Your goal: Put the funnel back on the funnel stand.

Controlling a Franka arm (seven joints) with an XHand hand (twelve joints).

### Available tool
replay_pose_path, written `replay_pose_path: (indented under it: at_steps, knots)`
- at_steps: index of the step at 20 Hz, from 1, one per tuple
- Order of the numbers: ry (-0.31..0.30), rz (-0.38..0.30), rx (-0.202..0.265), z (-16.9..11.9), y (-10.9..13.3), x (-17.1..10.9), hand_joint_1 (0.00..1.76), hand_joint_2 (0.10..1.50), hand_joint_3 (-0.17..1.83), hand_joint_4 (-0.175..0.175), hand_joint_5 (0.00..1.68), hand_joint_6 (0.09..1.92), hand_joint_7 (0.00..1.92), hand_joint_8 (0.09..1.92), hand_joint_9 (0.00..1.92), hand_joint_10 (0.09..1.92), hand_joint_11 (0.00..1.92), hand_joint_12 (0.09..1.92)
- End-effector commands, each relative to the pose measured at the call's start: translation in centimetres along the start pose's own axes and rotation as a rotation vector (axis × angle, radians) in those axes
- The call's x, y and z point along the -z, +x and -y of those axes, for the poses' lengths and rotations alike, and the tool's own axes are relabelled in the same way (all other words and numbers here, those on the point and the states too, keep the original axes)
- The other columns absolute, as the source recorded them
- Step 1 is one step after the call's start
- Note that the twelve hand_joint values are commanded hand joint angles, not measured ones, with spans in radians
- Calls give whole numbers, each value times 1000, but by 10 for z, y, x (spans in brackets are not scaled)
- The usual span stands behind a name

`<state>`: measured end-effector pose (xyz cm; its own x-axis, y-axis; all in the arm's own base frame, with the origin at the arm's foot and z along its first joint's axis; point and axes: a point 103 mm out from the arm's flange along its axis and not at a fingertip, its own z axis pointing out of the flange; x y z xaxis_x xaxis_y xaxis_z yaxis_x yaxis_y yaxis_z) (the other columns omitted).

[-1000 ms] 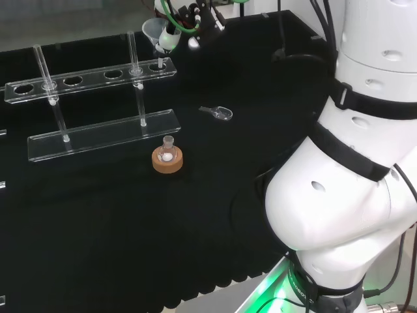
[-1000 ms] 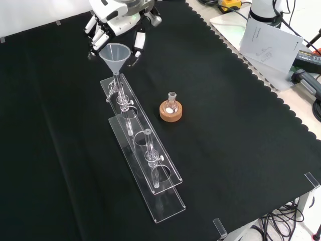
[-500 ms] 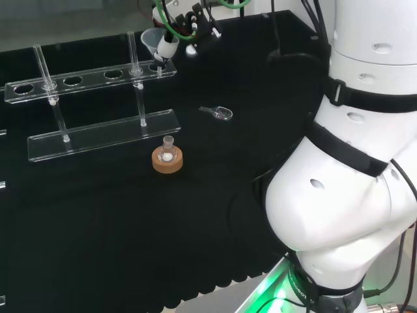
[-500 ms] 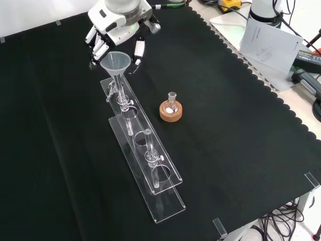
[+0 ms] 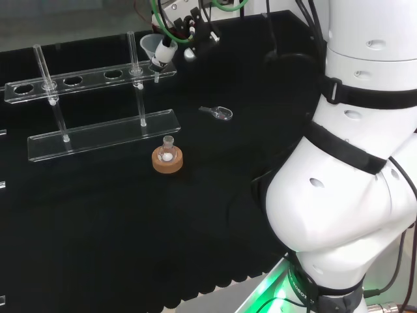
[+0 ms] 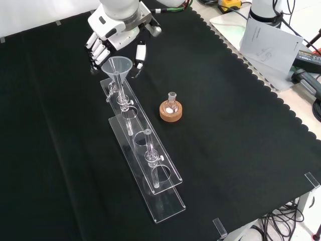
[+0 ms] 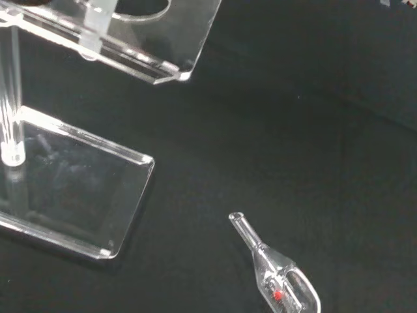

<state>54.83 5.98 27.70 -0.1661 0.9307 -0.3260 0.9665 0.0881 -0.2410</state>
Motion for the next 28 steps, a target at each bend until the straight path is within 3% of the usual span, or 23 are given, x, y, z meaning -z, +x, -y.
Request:
replay_pose_path:
  at_steps: [1,7,12,17,20,23,28]
  knots:
    - [31,-10,11,12,12,-1,512,722,327,-38,388,274,237,711,519,638,404,1358]
    - [5,-21,25,32,17,5,463,683,242,-37,355,142,151,692,416,678,323,1396]
    - [-26,-47,-1,56,16,18,431,675,173,-37,280,87,37,667,296,725,265,1430]
    - [-65,-59,-44,83,14,37,422,687,123,-27,65,87,0,233,90,794,197,1457]
    - [-87,-66,-65,100,13,47,420,694,106,-25,39,87,0,134,36,824,170,1468]
    - [-146,-118,-81,121,12,52,421,699,101,-27,53,87,15,130,33,835,161,1471]
    - [-135,-114,-100,151,7,53,425,722,82,-35,108,87,9,271,85,817,167,1471]
